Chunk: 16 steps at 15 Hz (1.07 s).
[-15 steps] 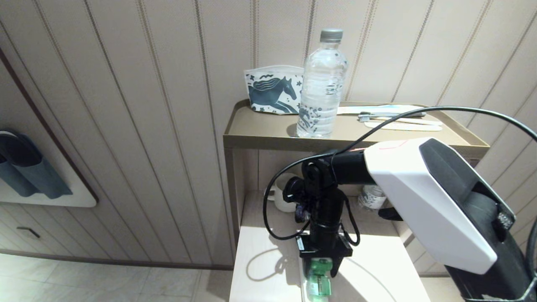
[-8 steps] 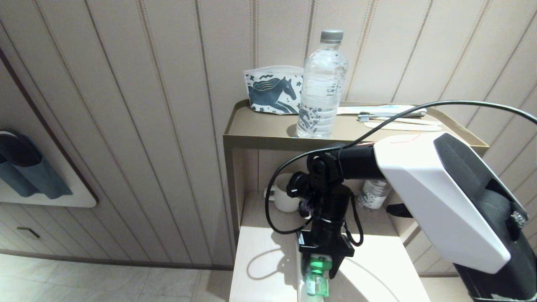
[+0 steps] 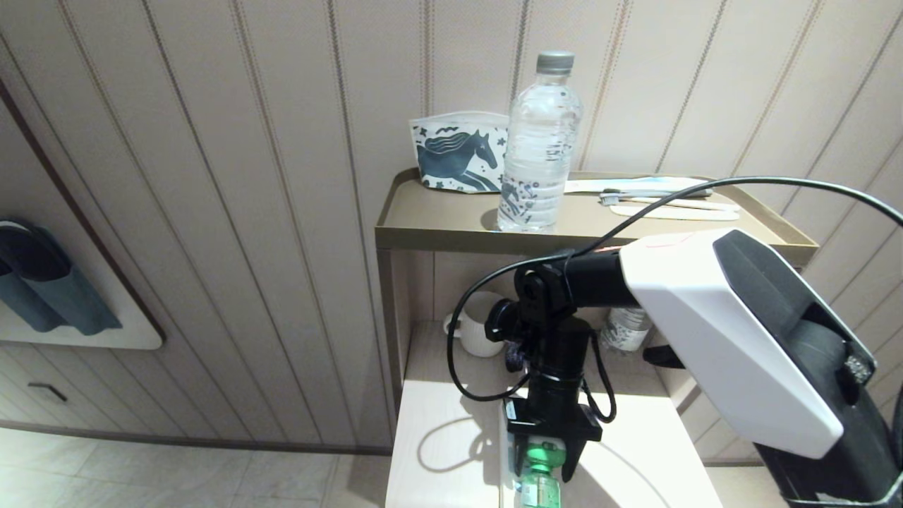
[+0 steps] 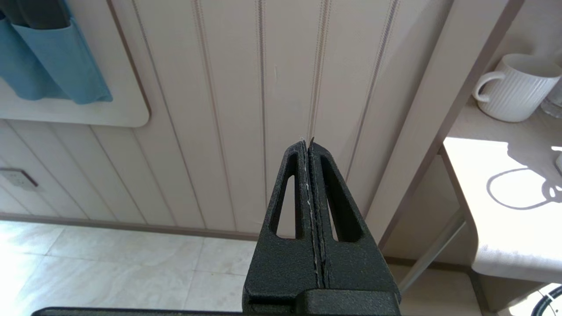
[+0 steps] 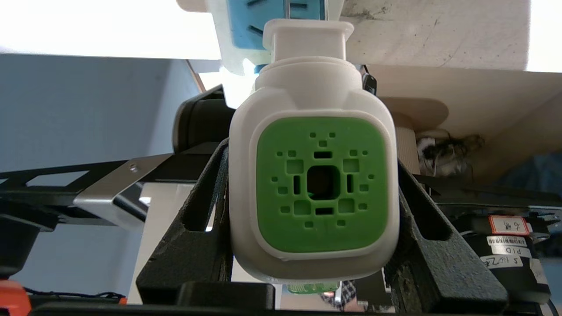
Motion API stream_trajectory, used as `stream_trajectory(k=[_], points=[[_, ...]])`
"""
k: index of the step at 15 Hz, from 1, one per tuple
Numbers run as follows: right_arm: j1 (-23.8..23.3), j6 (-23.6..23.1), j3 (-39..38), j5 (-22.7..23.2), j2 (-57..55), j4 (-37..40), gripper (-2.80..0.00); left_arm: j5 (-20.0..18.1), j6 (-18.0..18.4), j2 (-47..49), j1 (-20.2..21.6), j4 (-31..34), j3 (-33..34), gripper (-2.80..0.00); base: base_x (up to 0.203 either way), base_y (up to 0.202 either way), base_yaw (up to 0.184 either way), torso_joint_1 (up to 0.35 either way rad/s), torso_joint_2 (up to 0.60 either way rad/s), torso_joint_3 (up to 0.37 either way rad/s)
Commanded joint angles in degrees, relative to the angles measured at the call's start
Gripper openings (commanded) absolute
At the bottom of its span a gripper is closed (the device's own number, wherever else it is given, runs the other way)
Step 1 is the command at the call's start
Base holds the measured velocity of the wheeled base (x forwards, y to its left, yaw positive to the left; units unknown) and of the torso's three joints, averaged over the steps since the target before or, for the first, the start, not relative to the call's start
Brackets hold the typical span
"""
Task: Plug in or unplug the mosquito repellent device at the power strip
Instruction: Insert the plug into the socket
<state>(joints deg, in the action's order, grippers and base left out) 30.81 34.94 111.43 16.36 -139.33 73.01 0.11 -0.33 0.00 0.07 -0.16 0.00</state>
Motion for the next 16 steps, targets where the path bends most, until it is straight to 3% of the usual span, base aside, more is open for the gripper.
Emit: stream_trajectory(k=[1, 16], points=[[0.04, 0.04, 0.25, 0.08, -0.68, 0.24, -2.8, -0.02, -0.02, 0.09, 0.01, -0.02, 0.0, -2.8, 0.0, 0.0, 0.0, 0.0, 0.0, 0.0], [0.84, -0.48, 0.54, -0.45, 3.48, -1.11, -2.8, 0.07, -0.02, 0.09, 0.01, -0.02, 0.0, -2.8, 0.0, 0.0, 0.0, 0.0, 0.0, 0.0]])
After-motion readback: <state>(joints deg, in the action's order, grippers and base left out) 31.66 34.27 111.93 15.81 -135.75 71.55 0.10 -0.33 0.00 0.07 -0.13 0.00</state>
